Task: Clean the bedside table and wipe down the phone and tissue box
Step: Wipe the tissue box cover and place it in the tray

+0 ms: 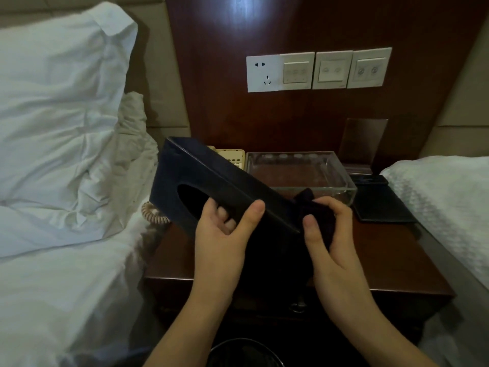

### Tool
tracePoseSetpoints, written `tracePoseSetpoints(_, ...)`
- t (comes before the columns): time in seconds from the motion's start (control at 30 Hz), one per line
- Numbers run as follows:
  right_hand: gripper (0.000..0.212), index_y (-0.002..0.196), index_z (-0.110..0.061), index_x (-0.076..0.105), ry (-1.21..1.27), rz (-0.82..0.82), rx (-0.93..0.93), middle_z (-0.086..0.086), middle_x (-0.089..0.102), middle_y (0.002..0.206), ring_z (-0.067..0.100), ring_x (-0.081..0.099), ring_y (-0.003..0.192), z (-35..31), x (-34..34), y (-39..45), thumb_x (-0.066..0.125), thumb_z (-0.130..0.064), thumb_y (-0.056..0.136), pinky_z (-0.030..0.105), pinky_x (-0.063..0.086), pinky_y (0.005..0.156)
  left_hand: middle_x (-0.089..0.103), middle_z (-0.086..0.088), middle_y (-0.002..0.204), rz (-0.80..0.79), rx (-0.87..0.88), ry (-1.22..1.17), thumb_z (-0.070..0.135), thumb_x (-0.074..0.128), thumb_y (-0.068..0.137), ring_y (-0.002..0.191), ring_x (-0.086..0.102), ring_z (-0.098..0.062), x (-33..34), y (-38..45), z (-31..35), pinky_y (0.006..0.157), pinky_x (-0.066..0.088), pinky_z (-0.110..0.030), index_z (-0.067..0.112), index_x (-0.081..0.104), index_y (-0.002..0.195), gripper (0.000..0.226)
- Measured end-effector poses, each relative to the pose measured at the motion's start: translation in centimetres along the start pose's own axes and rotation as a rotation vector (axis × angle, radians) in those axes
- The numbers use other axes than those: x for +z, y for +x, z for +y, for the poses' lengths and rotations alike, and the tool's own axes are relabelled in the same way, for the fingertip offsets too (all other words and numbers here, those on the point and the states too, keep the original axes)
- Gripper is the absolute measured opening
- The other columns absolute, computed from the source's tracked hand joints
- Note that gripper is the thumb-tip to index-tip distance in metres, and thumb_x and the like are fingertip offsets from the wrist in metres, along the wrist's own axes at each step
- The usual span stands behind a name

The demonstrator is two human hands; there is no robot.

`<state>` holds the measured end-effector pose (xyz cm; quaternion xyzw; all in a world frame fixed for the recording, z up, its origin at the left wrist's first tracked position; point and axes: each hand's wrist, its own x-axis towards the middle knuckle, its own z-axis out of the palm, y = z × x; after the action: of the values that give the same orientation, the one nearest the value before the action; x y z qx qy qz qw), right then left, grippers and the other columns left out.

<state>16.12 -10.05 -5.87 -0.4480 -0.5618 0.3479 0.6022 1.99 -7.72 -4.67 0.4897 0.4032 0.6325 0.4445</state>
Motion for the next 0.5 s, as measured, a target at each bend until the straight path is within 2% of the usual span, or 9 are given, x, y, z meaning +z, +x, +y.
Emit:
tracePoseSetpoints(0.07,0.02,0.11,-0.053,0.047,0.002,0.047,-0.07,-0.026,0.056,0.109,0.003,0.06,0.105,-0.2,0.1,-0.1,0.051,-0.043,0.093,0.028,0.054,0.087,0.078,0.004,0.106,-0.01,-0.021,0.091,0.04,0.069,0.083,0.102,0.073,-0.012,0.0,-0.2,-0.1,0.091,0.06,-0.033,0.02,0.065,0.118,0.041)
tracePoseSetpoints(0.1,0.02,0.112,-0.051,0.047,0.0,0.074,-0.114,-0.024,0.056,0.11,0.004,0.06,0.105,-0.4,0.2,-0.1,0.052,-0.042,0.094,0.023,0.053,0.086,0.078,0.006,0.103,-0.013,-0.015,0.152,0.047,0.068,0.087,0.102,0.073,-0.012,-0.1,-0.3,-0.1,0.094,0.059,-0.037,0.023,0.067,0.113,0.035)
tracePoseSetpoints(0.17,0.02,0.114,-0.046,0.046,0.019,0.137,-0.173,-0.024,0.056,0.109,0.004,0.06,0.104,-0.9,0.2,0.1,0.052,-0.043,0.095,0.018,0.051,0.082,0.076,0.012,0.104,-0.046,0.039,0.341,0.066,0.062,0.089,0.112,0.066,-0.008,-0.1,-0.4,-0.1,0.109,0.047,-0.047,0.034,0.069,0.103,0.035)
tracePoseSetpoints(0.2,0.021,0.114,-0.044,0.045,0.047,0.166,-0.184,-0.025,0.056,0.107,0.003,0.06,0.102,-1.1,0.2,0.3,0.052,-0.042,0.095,0.016,0.05,0.08,0.074,0.015,0.108,-0.063,0.071,0.426,0.071,0.058,0.085,0.118,0.061,-0.004,0.0,-0.6,-0.1,0.115,0.039,-0.048,0.039,0.069,0.102,0.038)
tracePoseSetpoints(0.23,0.022,0.114,-0.043,0.044,0.069,0.187,-0.199,-0.025,0.056,0.105,0.003,0.061,0.1,-1.2,0.1,0.5,0.052,-0.04,0.094,0.014,0.05,0.078,0.073,0.013,0.112,-0.068,0.089,0.458,0.073,0.057,0.082,0.119,0.06,-0.003,0.2,-0.8,-0.1,0.116,0.038,-0.047,0.041,0.07,0.101,0.039)
tracePoseSetpoints(0.33,0.021,0.113,-0.047,0.043,0.087,0.195,-0.246,-0.024,0.057,0.103,0.005,0.062,0.098,-1.8,0.1,1.1,0.052,-0.043,0.094,0.015,0.05,0.077,0.073,-0.001,0.103,-0.077,0.069,0.319,0.072,0.066,0.075,0.099,0.071,-0.013,1.1,-1.7,-0.1,0.091,0.058,-0.046,0.035,0.072,0.093,0.042)
tracePoseSetpoints(0.43,0.019,0.111,-0.05,0.045,0.063,0.181,-0.265,-0.017,0.057,0.111,0.008,0.061,0.104,-1.9,-0.1,1.6,0.052,-0.047,0.094,0.02,0.051,0.082,0.075,0.001,0.087,-0.013,0.087,0.279,0.071,0.072,0.072,0.088,0.073,-0.013,1.7,-2.2,0.2,0.077,0.058,-0.033,0.033,0.072,0.085,0.041)
tracePoseSetpoints(0.5,0.018,0.113,-0.05,0.044,-0.083,0.17,-0.318,-0.012,0.051,0.121,0.012,0.056,0.115,-1.5,-0.1,1.3,0.051,-0.047,0.097,0.027,0.048,0.092,0.076,0.001,0.08,0.05,0.076,0.221,0.065,0.073,0.067,0.082,0.073,-0.01,2.1,-2.2,0.4,0.071,0.057,-0.026,0.026,0.072,0.083,0.043)
